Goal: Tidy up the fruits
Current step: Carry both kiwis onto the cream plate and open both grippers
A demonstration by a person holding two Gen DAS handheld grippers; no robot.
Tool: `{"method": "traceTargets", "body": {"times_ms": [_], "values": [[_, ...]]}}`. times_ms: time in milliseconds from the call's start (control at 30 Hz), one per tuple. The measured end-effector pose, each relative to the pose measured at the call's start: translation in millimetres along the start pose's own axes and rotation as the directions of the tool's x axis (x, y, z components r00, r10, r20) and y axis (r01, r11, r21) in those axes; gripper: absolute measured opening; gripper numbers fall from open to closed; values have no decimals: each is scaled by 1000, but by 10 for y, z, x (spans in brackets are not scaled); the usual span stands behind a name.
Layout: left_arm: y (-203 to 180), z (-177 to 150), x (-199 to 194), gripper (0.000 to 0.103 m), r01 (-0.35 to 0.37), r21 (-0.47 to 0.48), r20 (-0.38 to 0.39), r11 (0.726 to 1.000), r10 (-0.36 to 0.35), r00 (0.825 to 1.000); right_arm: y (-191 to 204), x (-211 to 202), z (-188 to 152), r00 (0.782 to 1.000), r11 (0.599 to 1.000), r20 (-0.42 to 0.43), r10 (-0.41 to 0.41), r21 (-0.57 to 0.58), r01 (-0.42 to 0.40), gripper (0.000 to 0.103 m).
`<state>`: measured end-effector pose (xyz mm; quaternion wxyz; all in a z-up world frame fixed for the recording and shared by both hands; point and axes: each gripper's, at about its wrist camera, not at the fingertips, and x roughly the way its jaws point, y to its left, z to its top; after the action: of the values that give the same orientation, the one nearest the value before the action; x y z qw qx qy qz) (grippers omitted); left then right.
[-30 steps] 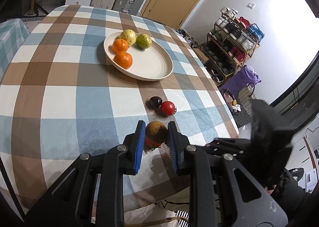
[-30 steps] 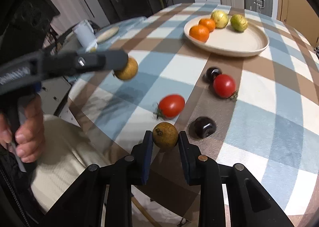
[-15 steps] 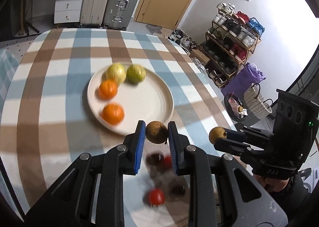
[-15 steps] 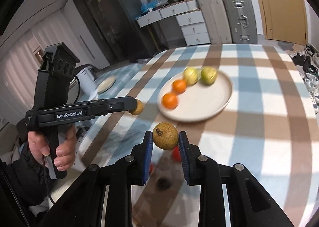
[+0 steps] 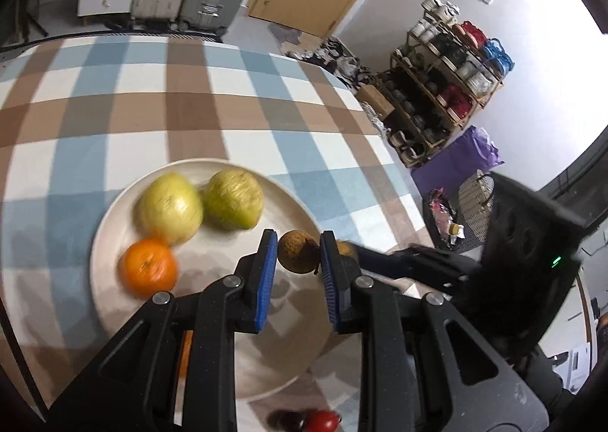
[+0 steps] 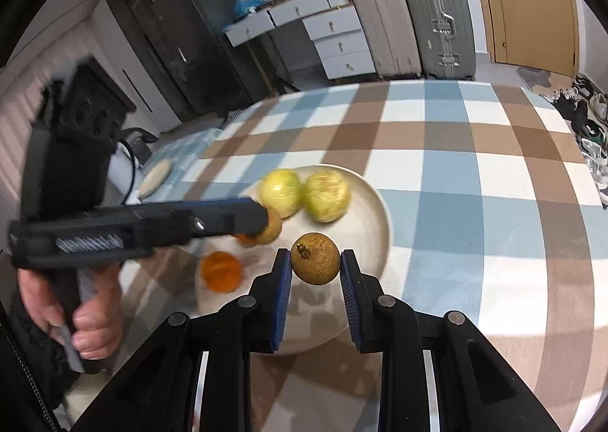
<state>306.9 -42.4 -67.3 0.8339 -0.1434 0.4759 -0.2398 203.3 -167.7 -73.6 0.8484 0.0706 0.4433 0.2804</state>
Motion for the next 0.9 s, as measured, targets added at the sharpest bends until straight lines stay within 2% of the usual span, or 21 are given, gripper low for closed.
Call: {"method": "traceTargets", "body": {"times_ms": [100,200,400,500,567,700,767,800,900], "values": [[-95,129,191,20,-20,43,-7,999,20,1000,-67,157,11,1000,1000,-18,-20,-10,20,26],[-124,217,359,20,-26,38,-24,999,27,999,-99,243,-13,999,1000,-28,-23,-2,23,26],[-189,265,600,20,-85,80,-50,993,89,995,-145,327,-33,999,999,-32,-44,14,44,26],[-151,266,671,20,-113,90,-57,990,118,991,-158,341,-25,999,999,-31,-45,29,46,26],[-119,270,715,21,-95,77,-70,993,100,992,-149,347,-38,999,998,-33,-43,35,44,26],[-146,263,731,21,-121,98,-71,988,128,989,-135,361,-38,998,998,-19,-59,32,60,27],[-153,252,672,21,-113,91,-64,989,119,991,-127,364,-35,998,997,-14,-64,30,64,28],[-169,245,622,21,-103,92,-57,990,109,992,-120,355,-38,998,998,-14,-65,26,65,30],[-227,195,458,33,-113,118,-39,987,118,992,-105,260,-44,999,999,9,-42,27,41,49]]}}
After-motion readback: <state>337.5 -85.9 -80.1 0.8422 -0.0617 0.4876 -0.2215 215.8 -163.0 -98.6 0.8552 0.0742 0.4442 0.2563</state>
